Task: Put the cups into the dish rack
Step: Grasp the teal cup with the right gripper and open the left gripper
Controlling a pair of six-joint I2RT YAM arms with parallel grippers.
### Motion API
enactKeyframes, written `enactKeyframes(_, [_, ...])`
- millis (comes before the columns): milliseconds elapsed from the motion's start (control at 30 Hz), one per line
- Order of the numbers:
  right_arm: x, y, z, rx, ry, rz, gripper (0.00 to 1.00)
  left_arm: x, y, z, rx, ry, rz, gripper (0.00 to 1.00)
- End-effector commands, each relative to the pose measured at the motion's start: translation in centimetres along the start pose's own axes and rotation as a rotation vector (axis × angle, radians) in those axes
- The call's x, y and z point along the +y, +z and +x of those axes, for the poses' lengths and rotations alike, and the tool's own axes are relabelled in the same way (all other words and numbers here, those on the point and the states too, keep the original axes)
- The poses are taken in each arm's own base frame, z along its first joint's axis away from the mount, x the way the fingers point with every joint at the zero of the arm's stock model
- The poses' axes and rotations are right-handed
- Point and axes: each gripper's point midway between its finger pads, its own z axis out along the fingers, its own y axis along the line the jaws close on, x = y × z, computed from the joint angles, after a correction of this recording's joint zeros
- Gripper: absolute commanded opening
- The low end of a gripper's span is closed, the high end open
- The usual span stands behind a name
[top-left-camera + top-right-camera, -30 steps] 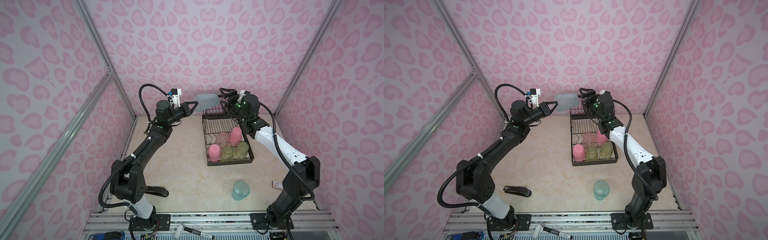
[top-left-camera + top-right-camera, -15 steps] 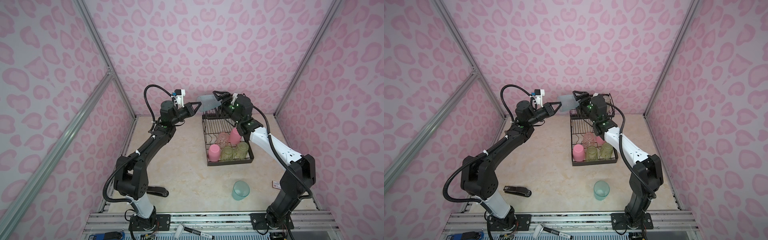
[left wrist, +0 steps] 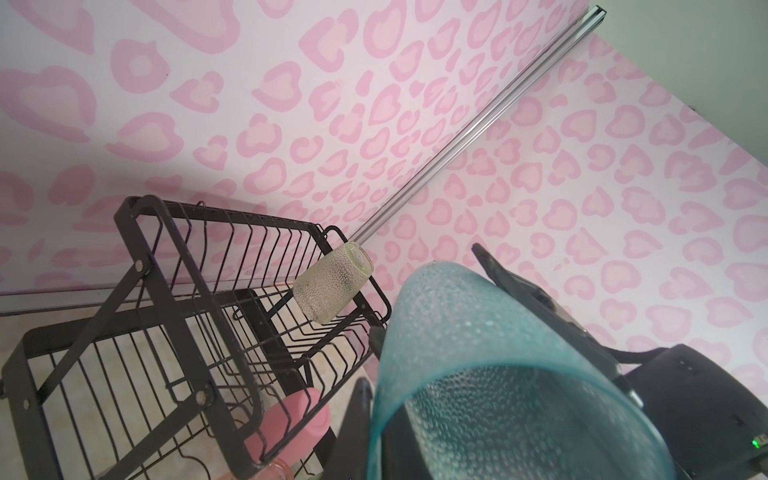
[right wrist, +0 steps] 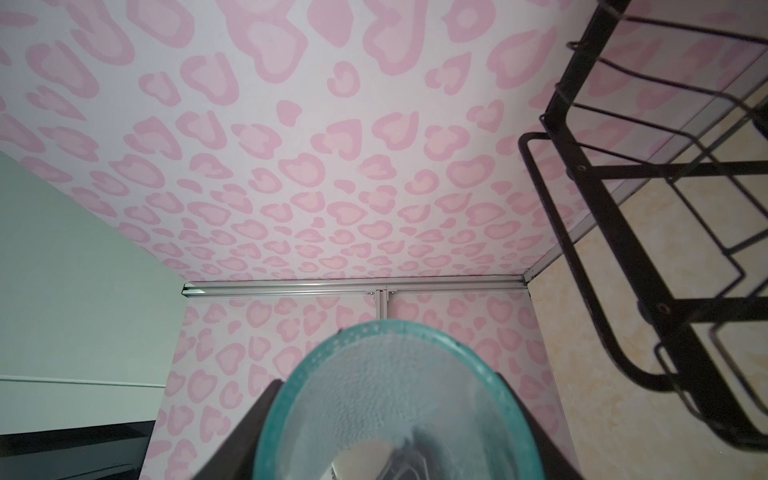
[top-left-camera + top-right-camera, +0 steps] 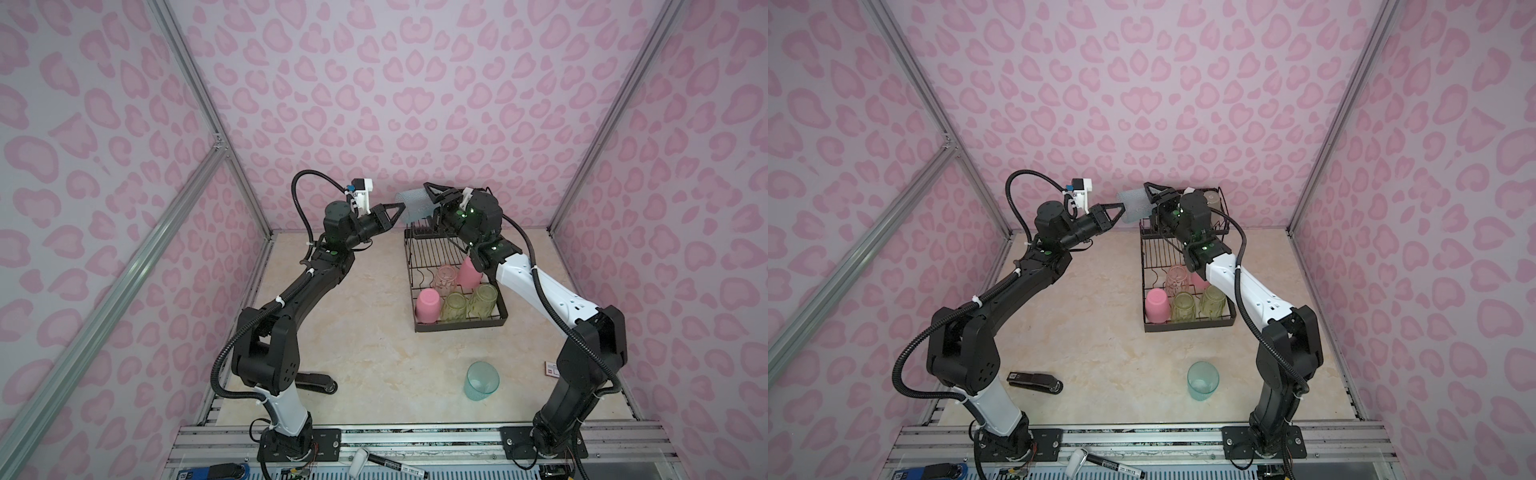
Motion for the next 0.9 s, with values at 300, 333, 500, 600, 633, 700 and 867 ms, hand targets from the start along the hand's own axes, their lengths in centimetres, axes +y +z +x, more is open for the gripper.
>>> enactKeyframes(300, [0.9,-0.1,-0.5,-0.024,-0.065,-0.026,0.44,-1.2,0.1,-0.5,-0.005,0.040,0.044,0.41])
enactKeyframes(333, [1.0,-0.2,-0.5,-0.028,-0.073,-0.024,0.43,-1.2,0.1,-0.5,-0.004,0.038,0.044,0.42])
enactKeyframes(500, [0.9,-0.4,-1.0,-0.056,-0.105,-0.014,0.42,-1.4,-0.4,-0.3,-0.004,0.042,0.036,0.48])
enactKeyframes(600, [0.9,-0.4,-1.1,-0.059,-0.116,-0.013,0.41,-1.3,-0.7,-0.2,-0.003,0.043,0.025,0.49])
enactKeyframes(633, [0.8,-0.4,-1.1,-0.060,-0.119,-0.012,0.41,-1.3,-0.9,-0.3,-0.006,0.044,0.023,0.50])
enactKeyframes(700, [0.7,-0.5,-1.2,-0.061,-0.127,-0.010,0.41,-1.3,-1.0,-0.1,0.000,0.043,0.018,0.52])
enactKeyframes(867, [0.8,-0.9,-1.5,-0.074,-0.193,0.008,0.40,-0.8,-2.0,0.3,0.028,0.050,-0.023,0.56])
